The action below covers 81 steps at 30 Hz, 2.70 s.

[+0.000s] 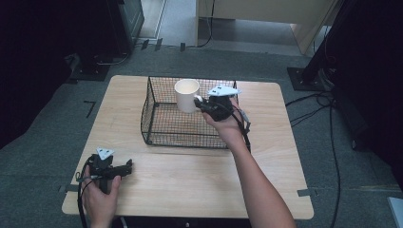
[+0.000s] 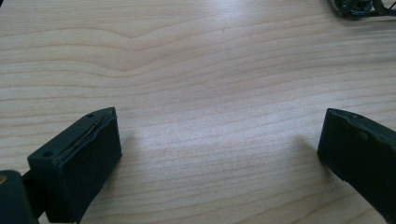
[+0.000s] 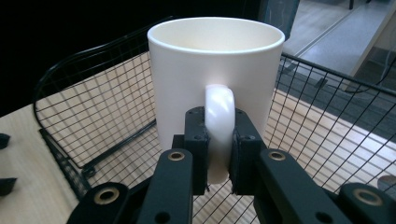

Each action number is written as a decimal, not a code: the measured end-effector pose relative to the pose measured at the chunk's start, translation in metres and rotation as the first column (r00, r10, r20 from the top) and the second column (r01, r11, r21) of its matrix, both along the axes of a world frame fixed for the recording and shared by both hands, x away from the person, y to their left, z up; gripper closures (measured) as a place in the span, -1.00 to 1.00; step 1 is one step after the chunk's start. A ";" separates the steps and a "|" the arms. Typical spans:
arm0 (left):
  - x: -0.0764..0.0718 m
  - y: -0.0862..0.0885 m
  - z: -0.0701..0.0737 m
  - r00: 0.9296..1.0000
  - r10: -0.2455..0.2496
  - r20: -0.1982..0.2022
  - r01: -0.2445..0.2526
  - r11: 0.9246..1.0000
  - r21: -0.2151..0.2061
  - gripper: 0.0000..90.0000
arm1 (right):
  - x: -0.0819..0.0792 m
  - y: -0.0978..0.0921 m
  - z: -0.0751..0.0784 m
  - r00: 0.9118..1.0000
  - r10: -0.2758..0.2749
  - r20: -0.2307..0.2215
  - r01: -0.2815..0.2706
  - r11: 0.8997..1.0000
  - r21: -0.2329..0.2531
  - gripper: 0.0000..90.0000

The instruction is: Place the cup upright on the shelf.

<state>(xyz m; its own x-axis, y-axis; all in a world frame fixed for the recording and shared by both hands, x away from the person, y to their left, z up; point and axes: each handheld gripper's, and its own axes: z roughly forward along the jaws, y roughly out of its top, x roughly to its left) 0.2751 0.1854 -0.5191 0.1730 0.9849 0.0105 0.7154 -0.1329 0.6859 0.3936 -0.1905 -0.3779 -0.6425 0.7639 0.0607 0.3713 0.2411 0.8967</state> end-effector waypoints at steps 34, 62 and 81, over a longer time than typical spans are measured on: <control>0.000 0.000 0.000 1.000 -0.004 -0.001 0.004 1.000 -0.002 -1.00 | 0.051 0.023 -0.039 0.986 0.135 -0.093 -0.144 0.986 -0.090 0.80; 0.000 0.000 0.000 1.000 -0.004 0.000 0.004 1.000 0.000 -1.00 | 0.064 0.039 -0.065 0.950 0.195 -0.242 -0.245 0.950 -0.194 0.79; 0.000 0.000 0.000 1.000 -0.004 0.000 0.004 1.000 0.000 -1.00 | 0.062 0.035 -0.069 0.947 0.145 -0.286 -0.224 0.938 -0.265 0.40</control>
<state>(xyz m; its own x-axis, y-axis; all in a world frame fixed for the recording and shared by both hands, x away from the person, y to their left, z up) 0.2751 0.1852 -0.5191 0.1768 0.9842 0.0102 0.7151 -0.1356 0.6858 0.4555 -0.1558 -0.4467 -0.7657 0.6422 0.0369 0.5035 0.5627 0.6556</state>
